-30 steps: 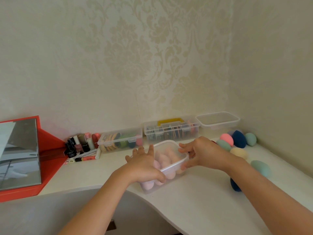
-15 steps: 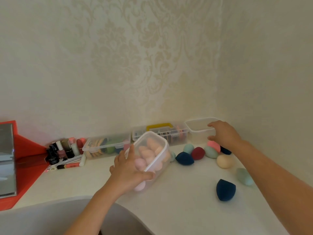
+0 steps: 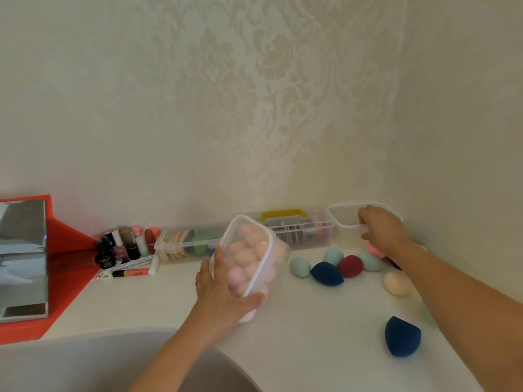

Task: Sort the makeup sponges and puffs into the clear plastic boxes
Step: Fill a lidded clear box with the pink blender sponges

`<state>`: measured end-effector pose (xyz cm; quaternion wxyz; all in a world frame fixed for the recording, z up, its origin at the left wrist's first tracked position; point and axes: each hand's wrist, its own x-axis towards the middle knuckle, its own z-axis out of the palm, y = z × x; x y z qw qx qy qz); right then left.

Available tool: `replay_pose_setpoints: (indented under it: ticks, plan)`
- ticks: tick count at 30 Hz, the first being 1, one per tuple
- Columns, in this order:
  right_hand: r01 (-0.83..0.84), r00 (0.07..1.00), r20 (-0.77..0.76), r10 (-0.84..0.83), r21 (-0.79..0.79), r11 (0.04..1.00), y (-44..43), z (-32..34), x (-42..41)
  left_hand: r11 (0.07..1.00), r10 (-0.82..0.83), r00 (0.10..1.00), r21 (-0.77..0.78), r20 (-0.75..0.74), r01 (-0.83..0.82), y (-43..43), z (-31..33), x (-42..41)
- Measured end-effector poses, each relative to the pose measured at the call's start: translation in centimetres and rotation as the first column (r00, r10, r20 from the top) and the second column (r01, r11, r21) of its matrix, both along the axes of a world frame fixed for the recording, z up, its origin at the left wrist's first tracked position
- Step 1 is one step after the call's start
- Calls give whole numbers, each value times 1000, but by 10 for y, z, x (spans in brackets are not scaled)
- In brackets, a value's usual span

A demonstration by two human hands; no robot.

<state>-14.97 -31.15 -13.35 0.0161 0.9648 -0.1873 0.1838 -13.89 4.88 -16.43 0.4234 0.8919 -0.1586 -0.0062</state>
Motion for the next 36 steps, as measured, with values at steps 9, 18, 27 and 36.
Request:
replay_pose_setpoints:
  ticks: [9, 18, 27, 36]
  plan:
    - [-100, 921, 386, 60, 82, 992, 6, 35, -26, 997, -27, 999, -69, -28, 25, 1, 8, -1]
    - [-277, 671, 727, -144, 426, 861, 30, 43, -111, 986, -150, 979, -51, 136, 158, -49, 50, 11]
    - [-272, 541, 808, -235, 433, 859, 39, 15, -139, 960, -263, 950, 141, 170, 241, -169, 106, 53]
    - [-217, 572, 795, -201, 383, 898, 7, -1, -137, 863, -503, 864, -56, 19, 503, -261, 122, 84]
